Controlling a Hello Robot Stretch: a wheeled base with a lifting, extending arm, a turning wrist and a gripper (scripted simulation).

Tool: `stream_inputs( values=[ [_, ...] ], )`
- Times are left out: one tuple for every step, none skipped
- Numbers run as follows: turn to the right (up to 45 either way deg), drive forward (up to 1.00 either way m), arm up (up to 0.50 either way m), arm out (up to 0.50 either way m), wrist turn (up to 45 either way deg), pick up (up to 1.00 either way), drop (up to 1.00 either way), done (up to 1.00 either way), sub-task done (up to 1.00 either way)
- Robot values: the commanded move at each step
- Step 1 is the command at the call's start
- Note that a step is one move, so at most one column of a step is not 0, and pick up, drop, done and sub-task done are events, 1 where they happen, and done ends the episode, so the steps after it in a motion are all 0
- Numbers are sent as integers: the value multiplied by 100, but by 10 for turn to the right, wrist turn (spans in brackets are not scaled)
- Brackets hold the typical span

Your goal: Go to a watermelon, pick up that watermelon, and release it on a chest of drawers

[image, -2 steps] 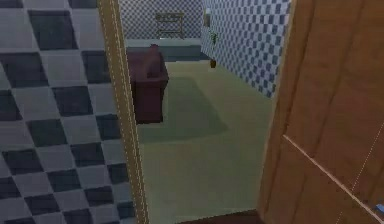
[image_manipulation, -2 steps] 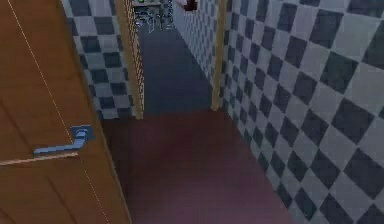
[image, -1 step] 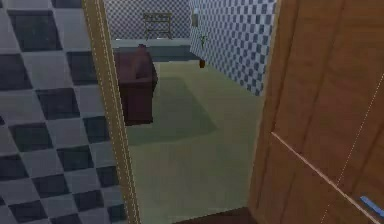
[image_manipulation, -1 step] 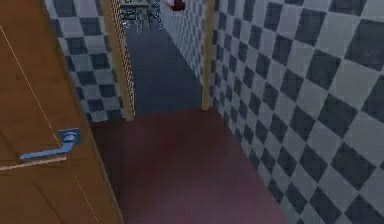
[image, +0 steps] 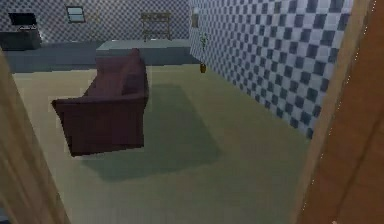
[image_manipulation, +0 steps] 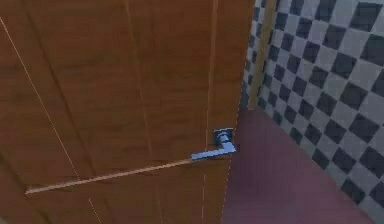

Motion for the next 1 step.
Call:
stream_inputs(
  values=[
    [120,0,0,0,0,0,0,0,0]
  ],
)
